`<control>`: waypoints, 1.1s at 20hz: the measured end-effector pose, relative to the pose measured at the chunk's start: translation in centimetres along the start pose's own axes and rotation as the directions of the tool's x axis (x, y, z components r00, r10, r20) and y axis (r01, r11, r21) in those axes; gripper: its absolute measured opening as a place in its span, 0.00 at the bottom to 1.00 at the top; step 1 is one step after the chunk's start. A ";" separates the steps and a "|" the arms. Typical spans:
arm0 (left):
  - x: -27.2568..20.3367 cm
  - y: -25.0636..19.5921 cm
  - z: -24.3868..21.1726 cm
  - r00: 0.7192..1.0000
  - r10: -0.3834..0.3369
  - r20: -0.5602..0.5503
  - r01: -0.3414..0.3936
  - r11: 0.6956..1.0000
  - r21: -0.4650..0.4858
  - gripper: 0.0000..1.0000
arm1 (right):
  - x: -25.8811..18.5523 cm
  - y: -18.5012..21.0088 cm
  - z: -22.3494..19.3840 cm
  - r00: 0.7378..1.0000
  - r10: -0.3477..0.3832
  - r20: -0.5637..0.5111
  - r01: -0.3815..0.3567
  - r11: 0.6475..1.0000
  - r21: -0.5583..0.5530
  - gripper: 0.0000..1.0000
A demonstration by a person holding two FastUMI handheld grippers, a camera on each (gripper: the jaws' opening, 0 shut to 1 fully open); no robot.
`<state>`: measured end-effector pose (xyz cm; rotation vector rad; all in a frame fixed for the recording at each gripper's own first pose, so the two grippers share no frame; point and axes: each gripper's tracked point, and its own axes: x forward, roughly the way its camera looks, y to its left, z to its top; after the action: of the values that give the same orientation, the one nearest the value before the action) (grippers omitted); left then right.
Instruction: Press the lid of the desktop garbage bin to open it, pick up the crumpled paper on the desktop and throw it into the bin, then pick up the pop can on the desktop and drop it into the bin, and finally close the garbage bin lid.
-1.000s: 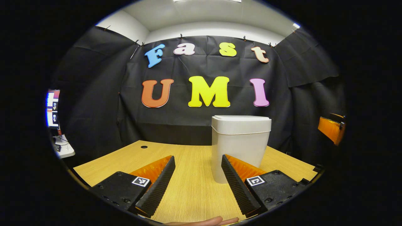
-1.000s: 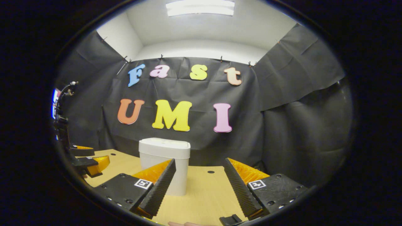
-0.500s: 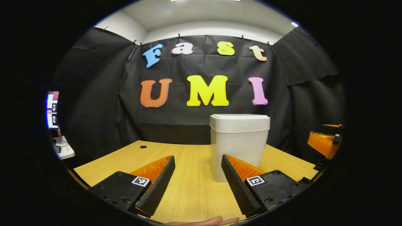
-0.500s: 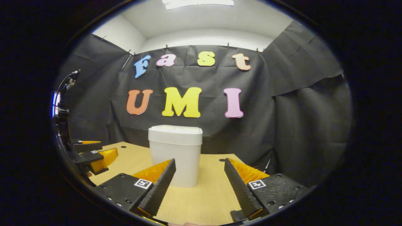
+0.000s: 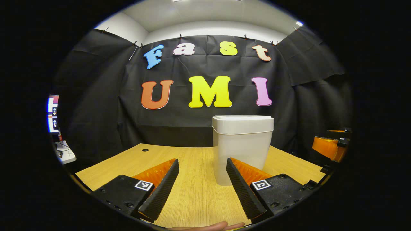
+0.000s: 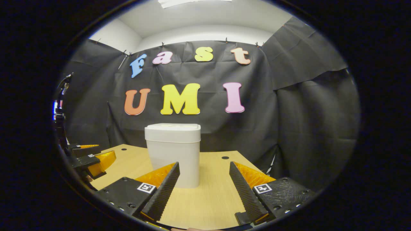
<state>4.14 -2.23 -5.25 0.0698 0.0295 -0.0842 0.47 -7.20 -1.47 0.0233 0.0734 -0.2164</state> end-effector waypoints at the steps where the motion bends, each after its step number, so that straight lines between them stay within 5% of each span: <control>1: 0.0 0.0 -0.1 1.000 -0.004 0.000 0.004 1.000 0.002 0.96 | 0.1 0.0 -0.1 1.000 -0.001 -0.003 0.001 1.000 0.002 0.97; 22: 0.1 0.0 -0.3 1.000 0.020 -0.022 -0.019 1.000 0.010 0.96 | 0.4 0.6 -1.3 0.999 0.010 -0.033 -0.011 0.999 -0.038 0.97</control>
<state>4.19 -2.19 -5.59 0.0809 0.0505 -0.0641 0.95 -6.64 -2.77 -0.0112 0.1103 -0.2043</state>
